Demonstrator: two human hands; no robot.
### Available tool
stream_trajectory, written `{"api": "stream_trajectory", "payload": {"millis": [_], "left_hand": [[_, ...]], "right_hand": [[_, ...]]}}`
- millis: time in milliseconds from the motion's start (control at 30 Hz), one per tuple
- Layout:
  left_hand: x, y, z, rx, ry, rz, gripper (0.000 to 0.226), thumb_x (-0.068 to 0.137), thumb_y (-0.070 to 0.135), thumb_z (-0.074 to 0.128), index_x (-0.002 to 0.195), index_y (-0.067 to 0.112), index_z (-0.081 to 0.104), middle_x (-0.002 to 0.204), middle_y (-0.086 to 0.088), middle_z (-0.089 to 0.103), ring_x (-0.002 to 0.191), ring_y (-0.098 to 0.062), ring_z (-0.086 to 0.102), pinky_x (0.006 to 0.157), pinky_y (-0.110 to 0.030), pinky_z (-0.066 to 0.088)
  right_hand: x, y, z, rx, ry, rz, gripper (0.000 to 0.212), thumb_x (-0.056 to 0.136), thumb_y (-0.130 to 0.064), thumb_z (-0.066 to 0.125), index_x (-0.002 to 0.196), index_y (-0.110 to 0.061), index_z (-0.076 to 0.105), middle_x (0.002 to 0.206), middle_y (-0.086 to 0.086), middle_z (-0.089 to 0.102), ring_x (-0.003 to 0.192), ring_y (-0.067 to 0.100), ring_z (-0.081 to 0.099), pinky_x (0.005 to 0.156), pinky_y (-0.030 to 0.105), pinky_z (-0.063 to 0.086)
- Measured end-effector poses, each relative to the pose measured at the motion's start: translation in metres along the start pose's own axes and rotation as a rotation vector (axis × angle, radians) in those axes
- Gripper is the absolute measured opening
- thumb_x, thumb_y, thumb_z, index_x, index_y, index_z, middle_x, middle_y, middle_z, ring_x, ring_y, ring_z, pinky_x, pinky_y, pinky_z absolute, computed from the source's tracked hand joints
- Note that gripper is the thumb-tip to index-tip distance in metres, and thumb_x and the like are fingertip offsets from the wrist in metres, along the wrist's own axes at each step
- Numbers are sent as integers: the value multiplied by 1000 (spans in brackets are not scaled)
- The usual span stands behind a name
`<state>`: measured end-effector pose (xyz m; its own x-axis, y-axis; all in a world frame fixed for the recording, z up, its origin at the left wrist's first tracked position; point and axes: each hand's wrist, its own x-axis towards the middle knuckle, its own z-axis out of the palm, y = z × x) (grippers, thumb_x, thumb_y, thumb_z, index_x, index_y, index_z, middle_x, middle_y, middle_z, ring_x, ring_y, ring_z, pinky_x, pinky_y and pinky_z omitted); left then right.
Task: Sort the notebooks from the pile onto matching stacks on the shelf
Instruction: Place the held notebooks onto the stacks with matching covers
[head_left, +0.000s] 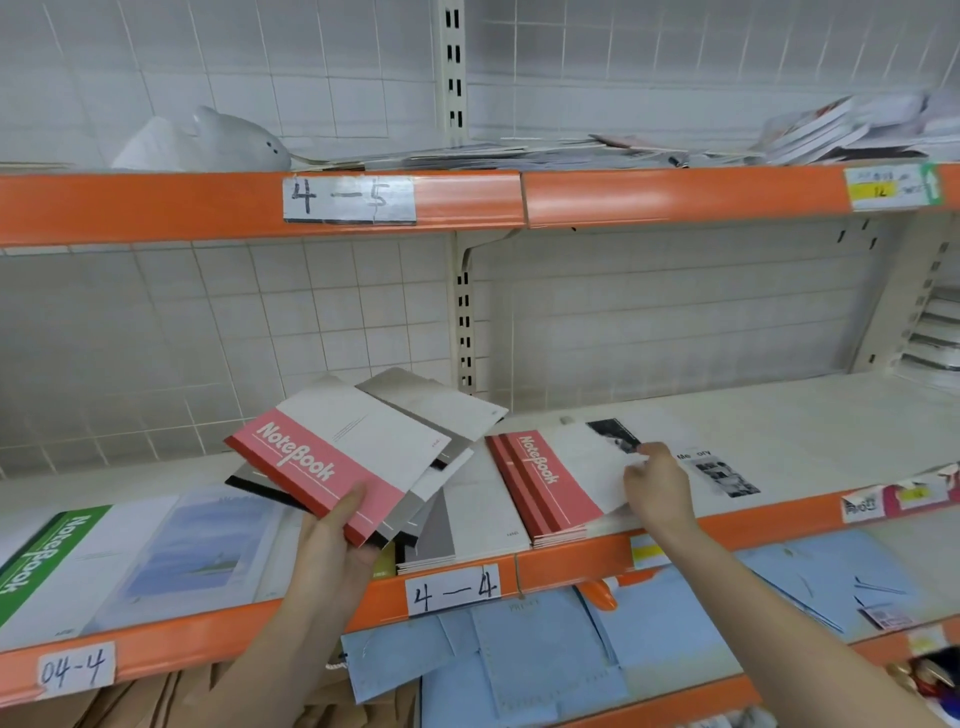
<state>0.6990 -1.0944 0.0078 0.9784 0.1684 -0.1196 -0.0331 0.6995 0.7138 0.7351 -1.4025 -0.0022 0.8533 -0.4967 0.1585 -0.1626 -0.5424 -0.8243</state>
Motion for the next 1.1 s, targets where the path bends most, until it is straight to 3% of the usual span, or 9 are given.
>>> {"api": "stream_trajectory", "payload": {"millis": [133,233,333,433,600,700,800,1100], "left_hand": [[-2,3,1,-17,14,-1,26,93,6,55,114,21,55,107,-2,68,100,-18,64,69,-35,58],[-4,4,-2,-20,30,2,35,92,6,56,124,19,53,108,-2,68,98,-18,65,57,-30,59],[-6,5,-4,-6,39,-5,27,92,6,57,115,19,57,99,0,72,94,-17,66,54,-29,58],[-9,6,-3,22,14,0,19,93,7,55,105,21,58,85,4,75,88,-14,68,62,-32,60],[-13,7,-2,42,-9,24,18,94,8,54,104,21,58,83,6,75,86,-14,68,74,-33,59],[-12,6,1,12,-7,15,20,93,8,55,108,21,58,88,4,75,96,-17,67,85,-39,55],[-11,5,2,-9,-24,7,29,92,8,56,118,20,57,100,1,73,99,-18,67,81,-37,57],[-8,-2,0,1,-32,-2,42,91,8,57,131,19,51,107,-2,70,91,-17,70,70,-36,60]], "right_hand": [[0,-6,2,-82,-57,-54,38,94,0,43,131,2,46,108,24,62,80,27,53,67,28,37],[0,-10,4,-107,-72,-69,37,95,-1,44,132,2,46,113,24,61,94,33,58,71,29,38],[0,-10,6,-156,-78,-84,36,95,-1,44,131,3,47,114,25,61,101,36,58,76,30,41],[-1,-6,6,-211,-92,-104,34,95,0,44,128,5,48,109,26,63,102,37,59,79,33,44],[-5,0,8,-236,-90,-134,35,95,-1,44,129,5,48,103,25,65,97,37,60,76,33,44],[-8,1,11,-258,-87,-163,36,95,-2,45,130,4,47,110,24,62,101,35,59,81,33,44],[-10,4,14,-269,-72,-181,34,95,-4,45,128,4,49,117,22,59,107,35,56,86,34,43],[-15,11,23,-420,44,-226,16,87,-3,48,97,7,55,93,23,56,91,35,51,70,32,33]]}}
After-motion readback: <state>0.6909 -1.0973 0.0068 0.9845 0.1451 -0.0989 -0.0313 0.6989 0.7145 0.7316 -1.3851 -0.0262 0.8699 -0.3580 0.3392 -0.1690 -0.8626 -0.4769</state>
